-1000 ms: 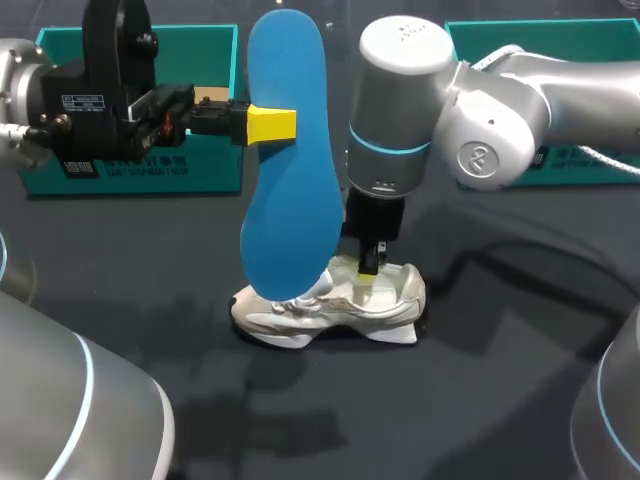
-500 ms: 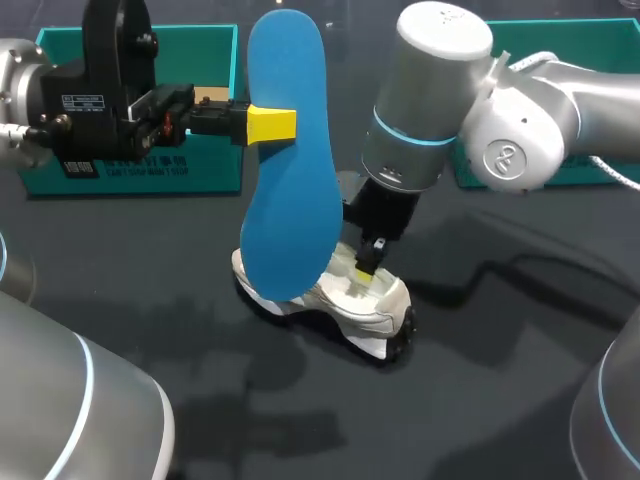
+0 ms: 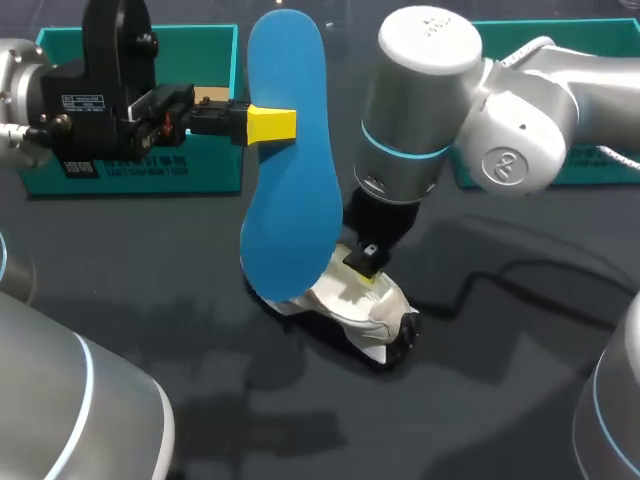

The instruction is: Take the shoe out of the shoebox, open the shoe tongue, remove and reinsert the insole, then place the shoe into the shoebox

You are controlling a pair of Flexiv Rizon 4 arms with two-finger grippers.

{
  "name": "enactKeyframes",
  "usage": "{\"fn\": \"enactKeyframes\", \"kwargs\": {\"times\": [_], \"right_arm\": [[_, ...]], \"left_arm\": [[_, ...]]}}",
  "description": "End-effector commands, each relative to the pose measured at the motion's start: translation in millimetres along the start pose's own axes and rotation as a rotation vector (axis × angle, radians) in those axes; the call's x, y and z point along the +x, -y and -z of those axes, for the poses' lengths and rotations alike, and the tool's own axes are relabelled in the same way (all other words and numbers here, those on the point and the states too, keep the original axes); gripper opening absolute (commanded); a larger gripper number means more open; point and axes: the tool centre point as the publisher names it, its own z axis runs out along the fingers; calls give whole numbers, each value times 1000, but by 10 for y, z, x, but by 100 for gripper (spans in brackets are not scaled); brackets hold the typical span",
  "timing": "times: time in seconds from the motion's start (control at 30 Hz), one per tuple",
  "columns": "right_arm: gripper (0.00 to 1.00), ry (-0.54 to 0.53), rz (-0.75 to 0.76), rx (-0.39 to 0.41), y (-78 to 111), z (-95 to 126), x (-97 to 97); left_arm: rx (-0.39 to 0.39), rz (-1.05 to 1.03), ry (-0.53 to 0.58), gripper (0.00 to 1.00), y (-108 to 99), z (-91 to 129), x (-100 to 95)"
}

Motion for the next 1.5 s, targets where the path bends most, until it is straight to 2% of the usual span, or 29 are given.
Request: {"fn": "enactKeyframes", "kwargs": {"times": [0.03, 0.1, 0.2, 0.23, 0.53, 0.63, 0.87, 1.5], "right_arm": [[0, 8, -192, -184, 223, 33, 50], [0, 15, -294, -264, 282, 34, 100], [0, -4, -537, -463, 435, 18, 137], [0, 15, -573, -495, 471, 14, 142], [0, 15, -573, -495, 471, 14, 142], [0, 18, -641, -504, 435, -6, 121], [0, -5, -675, -516, 386, -80, 105], [0, -46, -714, -451, 208, -266, -20]], "left_arm": [[0, 0, -1, 0, 4, -20, -11], [0, 0, -1, 0, 4, -20, -11], [0, 0, -1, 0, 4, -20, -11], [0, 0, -1, 0, 4, -20, -11], [0, 0, -1, 0, 4, -20, -11], [0, 0, -1, 0, 4, -20, -11], [0, 0, -1, 0, 4, -20, -11], [0, 0, -1, 0, 4, -20, -11]]}}
